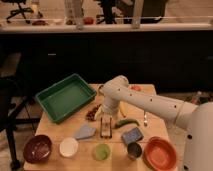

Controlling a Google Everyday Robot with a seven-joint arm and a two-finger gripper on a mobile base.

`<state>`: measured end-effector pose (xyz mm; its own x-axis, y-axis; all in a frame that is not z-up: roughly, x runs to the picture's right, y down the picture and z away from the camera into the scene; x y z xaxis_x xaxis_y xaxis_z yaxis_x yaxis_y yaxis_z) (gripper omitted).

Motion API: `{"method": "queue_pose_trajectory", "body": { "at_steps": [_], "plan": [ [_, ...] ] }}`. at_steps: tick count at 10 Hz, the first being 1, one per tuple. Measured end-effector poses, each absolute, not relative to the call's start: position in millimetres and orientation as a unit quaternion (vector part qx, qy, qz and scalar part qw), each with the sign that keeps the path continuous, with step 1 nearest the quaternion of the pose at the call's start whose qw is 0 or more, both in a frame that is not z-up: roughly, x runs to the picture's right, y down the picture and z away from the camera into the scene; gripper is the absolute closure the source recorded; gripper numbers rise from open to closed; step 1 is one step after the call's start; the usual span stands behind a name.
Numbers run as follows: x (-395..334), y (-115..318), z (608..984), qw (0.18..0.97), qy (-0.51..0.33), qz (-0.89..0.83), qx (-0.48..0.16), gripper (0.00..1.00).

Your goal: Place eraser in paper cup

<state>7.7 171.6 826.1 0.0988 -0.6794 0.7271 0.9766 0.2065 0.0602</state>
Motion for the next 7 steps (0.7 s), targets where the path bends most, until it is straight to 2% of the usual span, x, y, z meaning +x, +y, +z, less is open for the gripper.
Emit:
{"method": "queue_pose_trajectory", "body": {
  "at_steps": [7],
  "plan": [
    [4.1, 179.7, 857.9, 0.692, -0.345, -0.583, -0.251, 0.2]
  ]
}}
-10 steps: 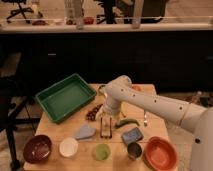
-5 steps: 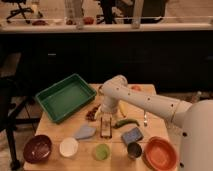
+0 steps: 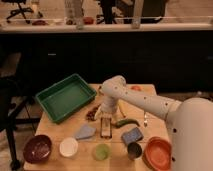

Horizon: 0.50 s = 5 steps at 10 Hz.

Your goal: Place eraser in paper cup

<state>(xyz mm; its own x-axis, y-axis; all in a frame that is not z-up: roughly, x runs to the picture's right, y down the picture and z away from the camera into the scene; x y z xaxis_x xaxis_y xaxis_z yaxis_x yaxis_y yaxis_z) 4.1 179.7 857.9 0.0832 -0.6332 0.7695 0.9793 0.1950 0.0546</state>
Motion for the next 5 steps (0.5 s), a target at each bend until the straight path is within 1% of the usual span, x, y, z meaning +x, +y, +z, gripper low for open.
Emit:
{"method": "queue_pose_trajectory", "body": {
  "at_steps": [1, 2, 3, 4, 5],
  "plan": [
    [3.3, 182.0, 860.0, 0.69, -0.348, -0.582, -0.254, 0.21],
    [2.8, 184.7, 861.9, 0.688, -0.352, -0.58, -0.256, 0.25],
    [5.6, 187.2, 863.1, 0.689, -0.355, -0.576, -0.259, 0.37],
    [7.9, 188.6, 863.1, 0.69, -0.355, -0.574, -0.262, 0.45],
    [9.6, 189.3, 862.4, 0.69, -0.355, -0.573, -0.264, 0.57]
  ]
}}
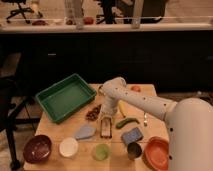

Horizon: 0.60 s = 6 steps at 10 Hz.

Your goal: Place eraser in paper cup

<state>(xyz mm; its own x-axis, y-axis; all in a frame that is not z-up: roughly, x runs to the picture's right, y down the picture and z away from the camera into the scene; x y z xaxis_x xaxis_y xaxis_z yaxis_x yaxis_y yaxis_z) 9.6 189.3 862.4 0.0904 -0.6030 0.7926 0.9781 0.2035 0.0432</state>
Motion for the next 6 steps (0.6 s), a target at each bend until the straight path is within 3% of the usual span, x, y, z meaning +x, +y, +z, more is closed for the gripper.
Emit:
{"method": "queue_pose_trajectory", "body": {
  "at_steps": [4, 6],
  "plan": [
    [19.9, 183.3, 847.6, 0.699, -0.34, -0.569, -0.269, 0.96],
    [23.2, 173.2, 833.2, 0.706, -0.321, -0.568, -0.275, 1.0]
  ]
}}
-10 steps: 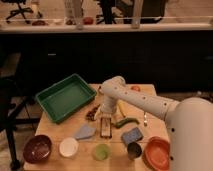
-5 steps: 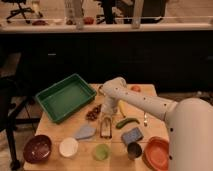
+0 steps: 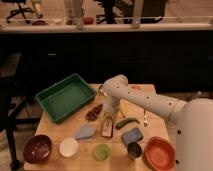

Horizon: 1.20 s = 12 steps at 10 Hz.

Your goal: Place eraser in paper cup

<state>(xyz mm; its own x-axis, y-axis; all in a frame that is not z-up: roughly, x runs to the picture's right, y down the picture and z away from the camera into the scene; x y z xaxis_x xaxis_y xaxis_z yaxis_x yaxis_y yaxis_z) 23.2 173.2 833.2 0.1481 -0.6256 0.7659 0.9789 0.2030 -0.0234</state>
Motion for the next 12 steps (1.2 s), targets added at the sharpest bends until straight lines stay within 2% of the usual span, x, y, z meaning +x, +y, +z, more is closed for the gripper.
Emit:
{"method": "queue_pose_trajectory", "body": {
  "at_steps": [5, 11, 12],
  "plan": [
    [-1.5, 148.7, 796.9, 0.703, -0.295, -0.565, -0.315, 1.0],
    [-52.0, 126.1, 728.1, 0.704, -0.339, -0.557, -0.283, 1.0],
    [-51.4, 125.9, 727.0, 0.705, -0.34, -0.555, -0.281, 1.0]
  ]
}}
